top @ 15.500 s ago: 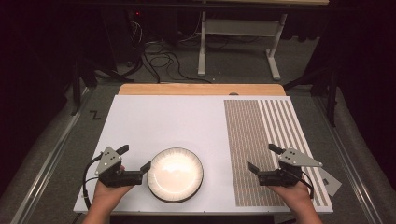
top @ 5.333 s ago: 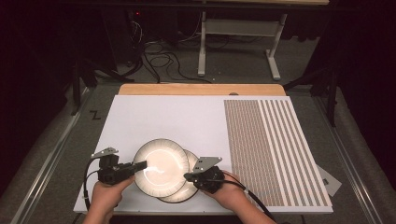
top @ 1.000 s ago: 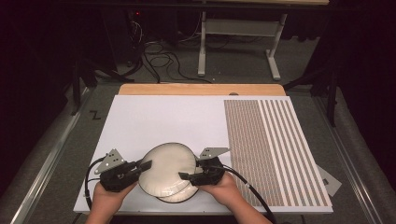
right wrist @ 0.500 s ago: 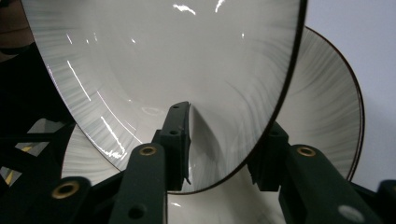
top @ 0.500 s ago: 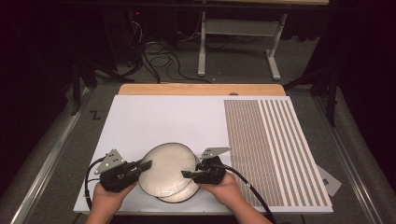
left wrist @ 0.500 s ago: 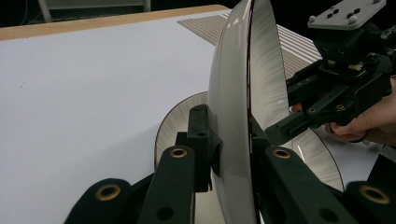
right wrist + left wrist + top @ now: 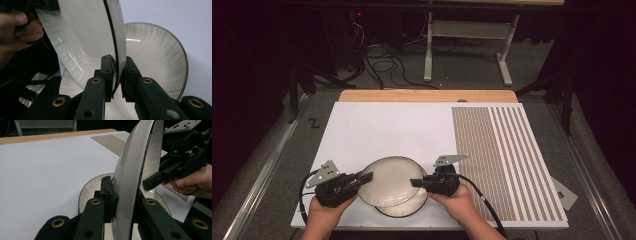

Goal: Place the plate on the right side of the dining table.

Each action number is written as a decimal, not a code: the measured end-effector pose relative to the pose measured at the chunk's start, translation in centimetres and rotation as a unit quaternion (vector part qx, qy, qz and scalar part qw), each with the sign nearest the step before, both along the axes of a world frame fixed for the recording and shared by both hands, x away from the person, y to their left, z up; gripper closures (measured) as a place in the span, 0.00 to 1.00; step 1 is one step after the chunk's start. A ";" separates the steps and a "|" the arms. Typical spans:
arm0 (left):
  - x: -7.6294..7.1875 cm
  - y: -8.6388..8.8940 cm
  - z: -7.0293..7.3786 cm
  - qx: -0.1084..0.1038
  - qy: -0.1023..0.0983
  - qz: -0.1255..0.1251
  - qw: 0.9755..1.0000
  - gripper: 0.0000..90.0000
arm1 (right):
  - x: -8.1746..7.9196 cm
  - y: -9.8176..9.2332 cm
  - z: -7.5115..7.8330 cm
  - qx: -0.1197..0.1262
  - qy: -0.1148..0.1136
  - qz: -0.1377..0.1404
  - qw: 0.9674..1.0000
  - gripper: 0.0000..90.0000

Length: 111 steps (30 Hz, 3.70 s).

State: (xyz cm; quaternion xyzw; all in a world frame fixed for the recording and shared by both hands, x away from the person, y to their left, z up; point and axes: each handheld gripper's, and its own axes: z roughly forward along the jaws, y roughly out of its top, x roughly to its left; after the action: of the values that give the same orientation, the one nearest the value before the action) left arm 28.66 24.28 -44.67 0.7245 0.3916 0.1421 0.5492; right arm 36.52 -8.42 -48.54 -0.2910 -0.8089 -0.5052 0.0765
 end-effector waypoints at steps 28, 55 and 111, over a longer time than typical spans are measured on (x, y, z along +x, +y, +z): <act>0.7 -1.8 -0.4 -0.050 0.008 -0.002 0.999 0.90 | -0.3 -2.6 3.8 0.020 -0.093 -0.060 0.994 0.92; 2.9 -9.1 1.8 -0.030 0.001 -0.034 0.999 0.90 | -0.1 -9.5 6.4 0.009 -0.124 -0.100 0.987 0.92; 10.0 -27.3 0.4 0.018 0.048 -0.052 0.997 0.84 | 0.3 -25.9 3.8 -0.014 -0.103 -0.257 0.961 0.90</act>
State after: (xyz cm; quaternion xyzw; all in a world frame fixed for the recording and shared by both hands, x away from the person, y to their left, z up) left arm 38.62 -2.99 -44.32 0.7594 0.3768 0.0853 0.5235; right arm 36.78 -34.27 -44.78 -0.4361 -0.7177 -0.5236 -0.1437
